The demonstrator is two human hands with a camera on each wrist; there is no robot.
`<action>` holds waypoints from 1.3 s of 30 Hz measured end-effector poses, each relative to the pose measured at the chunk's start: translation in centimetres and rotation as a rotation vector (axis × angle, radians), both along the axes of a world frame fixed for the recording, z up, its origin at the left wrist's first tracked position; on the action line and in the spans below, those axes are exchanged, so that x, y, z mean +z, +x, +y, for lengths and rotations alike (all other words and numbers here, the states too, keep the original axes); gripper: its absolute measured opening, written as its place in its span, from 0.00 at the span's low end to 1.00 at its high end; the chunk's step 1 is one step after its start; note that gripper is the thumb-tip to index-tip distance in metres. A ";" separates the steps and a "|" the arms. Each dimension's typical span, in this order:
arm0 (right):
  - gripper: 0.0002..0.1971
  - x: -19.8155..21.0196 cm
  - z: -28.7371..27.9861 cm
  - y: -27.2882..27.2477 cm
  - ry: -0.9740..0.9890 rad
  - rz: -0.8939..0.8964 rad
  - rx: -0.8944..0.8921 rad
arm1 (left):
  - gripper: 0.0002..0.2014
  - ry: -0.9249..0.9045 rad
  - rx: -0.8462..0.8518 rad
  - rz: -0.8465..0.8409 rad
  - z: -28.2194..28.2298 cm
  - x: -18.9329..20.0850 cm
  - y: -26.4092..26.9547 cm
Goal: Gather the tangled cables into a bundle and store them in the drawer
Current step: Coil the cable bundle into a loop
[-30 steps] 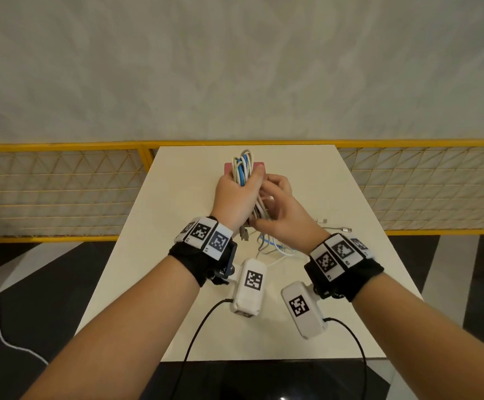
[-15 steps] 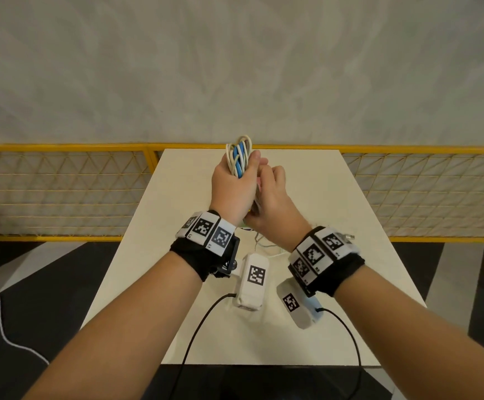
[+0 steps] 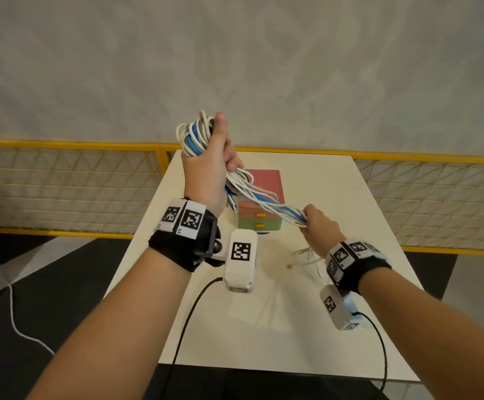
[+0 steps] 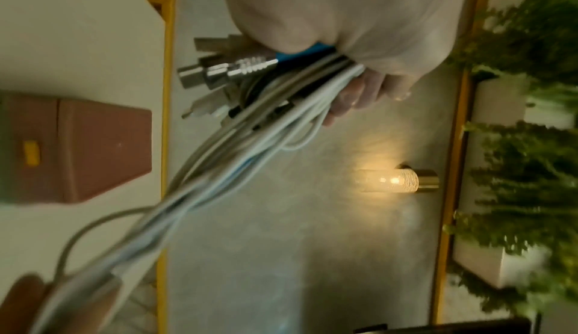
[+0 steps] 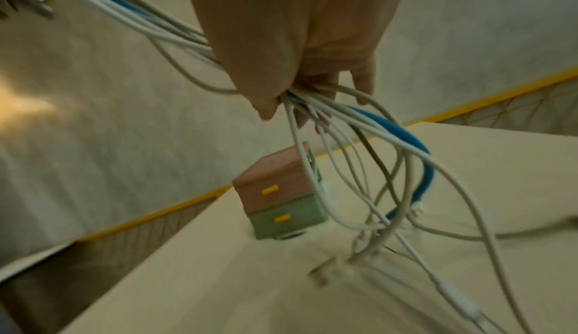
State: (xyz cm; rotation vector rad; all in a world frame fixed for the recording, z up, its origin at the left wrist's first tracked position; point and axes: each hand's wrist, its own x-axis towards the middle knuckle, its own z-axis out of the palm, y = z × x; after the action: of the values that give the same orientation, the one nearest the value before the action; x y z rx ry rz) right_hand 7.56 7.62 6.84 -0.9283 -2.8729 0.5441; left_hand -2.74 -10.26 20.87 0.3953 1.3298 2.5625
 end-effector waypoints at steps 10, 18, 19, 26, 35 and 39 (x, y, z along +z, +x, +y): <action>0.43 11.7 -6.2 -1.4 -0.612 0.414 0.600 | 0.19 -0.549 -0.037 0.419 0.5 -0.7 2.7; 0.22 10.0 -7.3 -2.3 -0.605 0.527 0.606 | 0.17 -0.587 -0.121 0.426 0.0 -1.0 3.2; 0.24 9.8 -7.4 -2.4 -0.630 0.536 0.606 | 0.17 -0.577 -0.119 0.426 -0.1 -1.0 3.4; 0.23 10.5 -8.0 -2.2 -0.683 0.630 0.537 | 0.19 -0.577 -0.093 0.389 0.7 -0.3 3.8; 0.25 8.8 -7.8 -2.0 -0.813 0.769 0.479 | 0.03 -0.658 -0.280 0.442 1.2 -1.4 3.6; 0.43 8.7 -6.9 -2.4 -0.833 0.615 0.496 | 0.13 -0.604 -0.107 0.406 1.5 -1.2 3.4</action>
State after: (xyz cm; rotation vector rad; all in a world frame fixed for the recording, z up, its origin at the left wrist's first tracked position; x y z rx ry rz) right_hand 5.19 0.68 15.52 0.0075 -2.2396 1.7717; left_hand 0.69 -8.72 19.62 0.8543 2.0570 1.9167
